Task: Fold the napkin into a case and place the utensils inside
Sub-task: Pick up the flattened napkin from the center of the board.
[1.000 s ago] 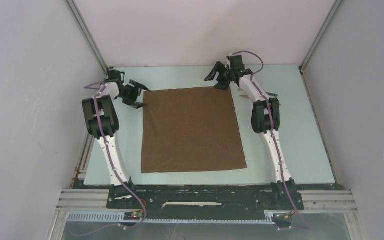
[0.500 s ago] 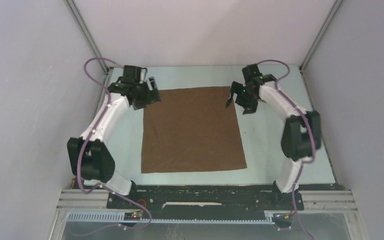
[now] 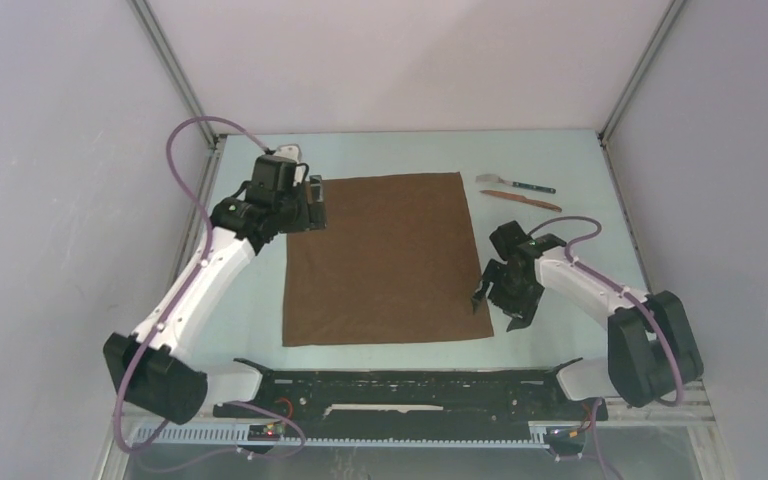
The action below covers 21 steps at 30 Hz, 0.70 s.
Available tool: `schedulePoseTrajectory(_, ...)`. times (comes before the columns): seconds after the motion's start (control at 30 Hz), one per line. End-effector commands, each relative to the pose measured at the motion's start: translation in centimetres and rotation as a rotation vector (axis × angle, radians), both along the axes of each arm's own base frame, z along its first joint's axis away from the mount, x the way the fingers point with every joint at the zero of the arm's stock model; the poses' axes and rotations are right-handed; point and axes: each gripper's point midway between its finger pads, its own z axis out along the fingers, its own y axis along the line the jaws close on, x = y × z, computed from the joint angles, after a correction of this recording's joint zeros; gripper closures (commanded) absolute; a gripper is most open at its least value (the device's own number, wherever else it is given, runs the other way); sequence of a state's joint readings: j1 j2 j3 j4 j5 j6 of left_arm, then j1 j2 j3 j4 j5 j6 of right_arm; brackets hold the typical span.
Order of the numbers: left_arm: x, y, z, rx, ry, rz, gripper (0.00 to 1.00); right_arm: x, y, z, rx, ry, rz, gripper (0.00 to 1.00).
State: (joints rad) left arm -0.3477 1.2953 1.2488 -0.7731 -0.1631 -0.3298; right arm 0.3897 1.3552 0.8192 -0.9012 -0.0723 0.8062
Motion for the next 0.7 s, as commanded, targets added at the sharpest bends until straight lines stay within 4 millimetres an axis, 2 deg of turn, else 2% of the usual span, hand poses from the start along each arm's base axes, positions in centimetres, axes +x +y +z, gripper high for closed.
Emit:
schedulePoseTrajectory(0.0, -0.1, -0.1, 3.2, -0.03, -0.128, -0.026, 0.18, 0.3, 0.7, -1.2, -0.043, 0.03, -0.097, 0.14)
schedulePoseTrajectory(0.13, -0.3, 0.0, 3.5, -0.034, -0.136, -0.026, 0.18, -0.4, 1.2, -2.1, -0.065, 0.076, -0.103, 0.23)
schedulePoseTrajectory(0.27, -0.4, -0.3, 3.8, -0.049, -0.147, -0.035, 0.19, -0.9, 1.3, -2.8, -0.097, 0.097, -0.118, 0.26)
schedulePoseTrajectory(0.67, -0.6, -0.8, 3.9, -0.074, -0.151, -0.057, 0.19, -1.1, 0.0, -3.6, -0.142, 0.118, -0.166, 0.39)
